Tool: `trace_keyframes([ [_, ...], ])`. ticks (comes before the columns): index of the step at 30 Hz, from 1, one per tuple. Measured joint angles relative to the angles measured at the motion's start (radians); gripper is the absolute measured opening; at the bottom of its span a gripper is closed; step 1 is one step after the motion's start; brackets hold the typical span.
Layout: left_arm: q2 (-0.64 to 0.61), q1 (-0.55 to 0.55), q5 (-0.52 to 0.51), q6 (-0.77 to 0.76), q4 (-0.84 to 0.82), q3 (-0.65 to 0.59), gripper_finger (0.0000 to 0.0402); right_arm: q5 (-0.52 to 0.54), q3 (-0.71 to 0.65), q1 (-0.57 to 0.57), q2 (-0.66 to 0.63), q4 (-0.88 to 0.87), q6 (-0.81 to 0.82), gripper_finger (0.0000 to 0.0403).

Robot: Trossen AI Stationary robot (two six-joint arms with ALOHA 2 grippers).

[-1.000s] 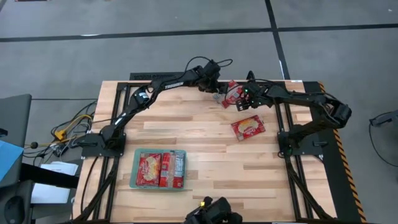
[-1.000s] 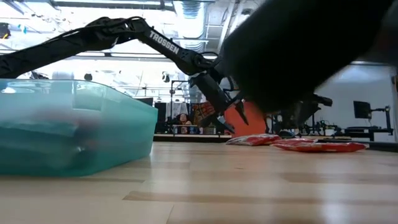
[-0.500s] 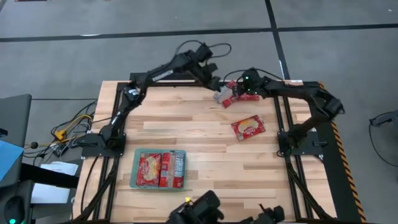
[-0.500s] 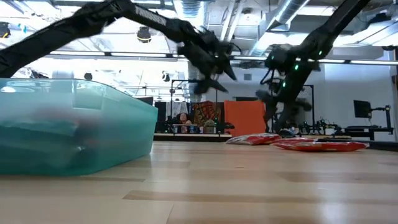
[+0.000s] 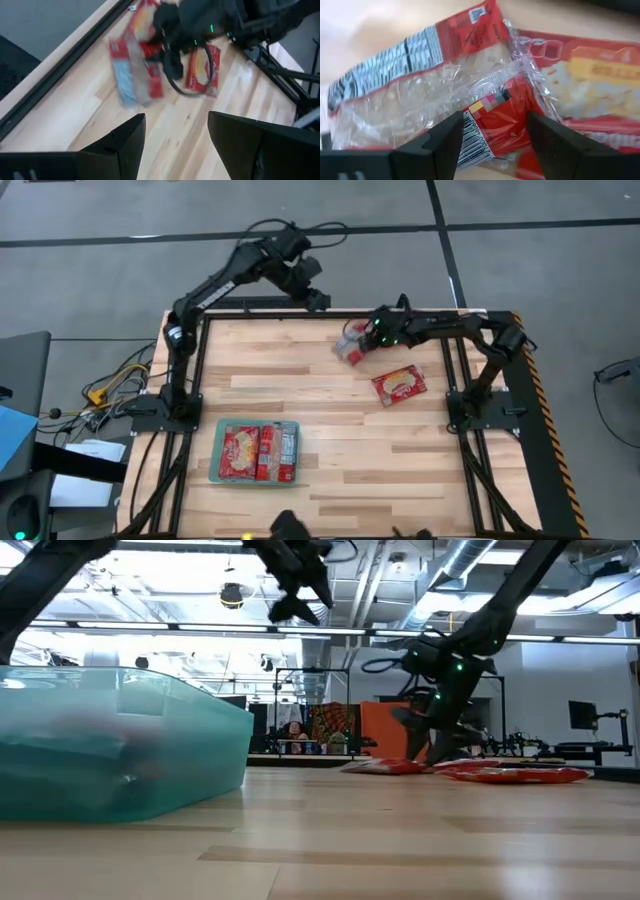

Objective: Sort popcorn bags into baskets
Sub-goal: Move the red popcorn packs to the center of the table, then put the red popcorn pack into the green bin

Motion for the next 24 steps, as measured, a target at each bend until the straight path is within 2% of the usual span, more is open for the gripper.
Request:
trace_keyframes([
  [7, -0.108, 0.0, -0.037, 0.105, -0.175, 0.0, 0.0203, 0.008, 0.0, 0.268, -0.001, -0.028, 0.222, 0.0249],
  [13, -0.148, 0.001, -0.031, 0.178, -0.372, 0.0, 0.0203, -0.023, -0.004, 0.481, 0.006, 0.059, 0.385, 0.0249],
  [16, -0.147, -0.006, -0.01, 0.191, -0.413, -0.02, 0.0204, 0.022, 0.016, 0.549, -0.005, 0.077, 0.46, 0.0249],
  [19, -0.148, -0.02, 0.026, 0.196, -0.374, -0.122, 0.0217, 0.088, 0.04, 0.588, -0.048, 0.04, 0.476, 0.0249],
  [24, -0.174, -0.056, 0.176, 0.141, -0.182, -0.409, 0.0266, 0.176, 0.066, 0.621, -0.163, -0.053, 0.532, 0.0249],
])
